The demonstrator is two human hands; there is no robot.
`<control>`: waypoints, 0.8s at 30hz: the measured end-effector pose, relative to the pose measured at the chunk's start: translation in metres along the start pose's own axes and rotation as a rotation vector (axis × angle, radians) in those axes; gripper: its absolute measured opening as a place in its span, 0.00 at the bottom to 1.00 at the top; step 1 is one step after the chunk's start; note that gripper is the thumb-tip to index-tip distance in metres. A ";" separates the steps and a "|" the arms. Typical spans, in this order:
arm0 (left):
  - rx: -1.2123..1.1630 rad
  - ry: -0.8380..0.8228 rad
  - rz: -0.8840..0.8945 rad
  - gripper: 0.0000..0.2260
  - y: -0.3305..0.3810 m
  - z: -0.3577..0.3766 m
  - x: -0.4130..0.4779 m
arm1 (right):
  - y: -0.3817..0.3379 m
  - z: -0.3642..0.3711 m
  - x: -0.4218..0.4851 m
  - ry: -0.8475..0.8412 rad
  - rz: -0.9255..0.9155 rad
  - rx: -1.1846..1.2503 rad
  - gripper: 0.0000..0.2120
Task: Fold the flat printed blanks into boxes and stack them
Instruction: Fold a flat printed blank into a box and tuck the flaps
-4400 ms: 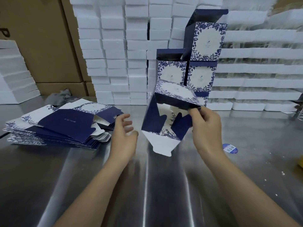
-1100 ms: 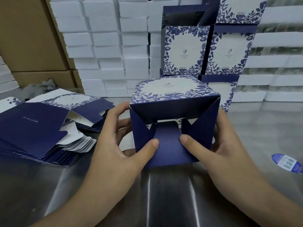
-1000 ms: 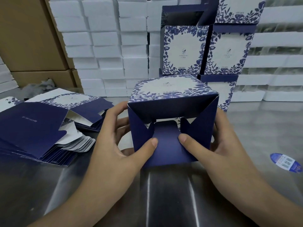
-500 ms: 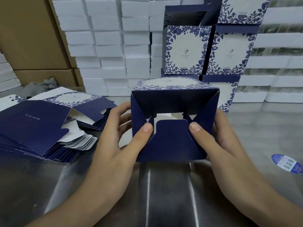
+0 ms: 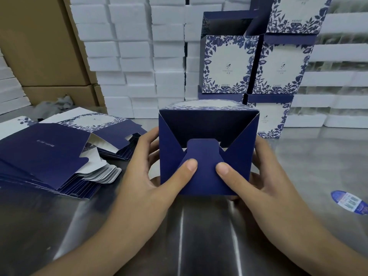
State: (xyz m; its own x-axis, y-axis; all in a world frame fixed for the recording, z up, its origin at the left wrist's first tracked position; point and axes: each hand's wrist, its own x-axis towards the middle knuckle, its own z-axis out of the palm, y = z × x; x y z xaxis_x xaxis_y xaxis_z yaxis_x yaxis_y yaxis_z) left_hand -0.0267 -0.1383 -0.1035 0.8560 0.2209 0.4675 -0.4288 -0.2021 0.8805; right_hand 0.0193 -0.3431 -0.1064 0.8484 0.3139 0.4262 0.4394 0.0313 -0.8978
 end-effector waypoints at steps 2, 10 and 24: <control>0.007 0.005 0.009 0.29 0.000 0.000 0.000 | 0.001 0.000 0.001 0.008 0.006 0.011 0.33; 0.033 0.013 0.015 0.30 0.000 0.000 0.002 | -0.001 0.002 0.001 0.024 0.042 0.044 0.32; -0.072 -0.008 0.027 0.27 -0.002 -0.002 0.002 | -0.004 0.002 -0.001 0.024 0.008 0.007 0.29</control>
State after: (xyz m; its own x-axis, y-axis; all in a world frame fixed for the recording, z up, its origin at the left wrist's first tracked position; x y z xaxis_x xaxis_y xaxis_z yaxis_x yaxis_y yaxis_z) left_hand -0.0248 -0.1361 -0.1041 0.8458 0.2087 0.4909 -0.4713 -0.1386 0.8710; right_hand 0.0158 -0.3418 -0.1035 0.8587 0.2908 0.4219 0.4309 0.0356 -0.9017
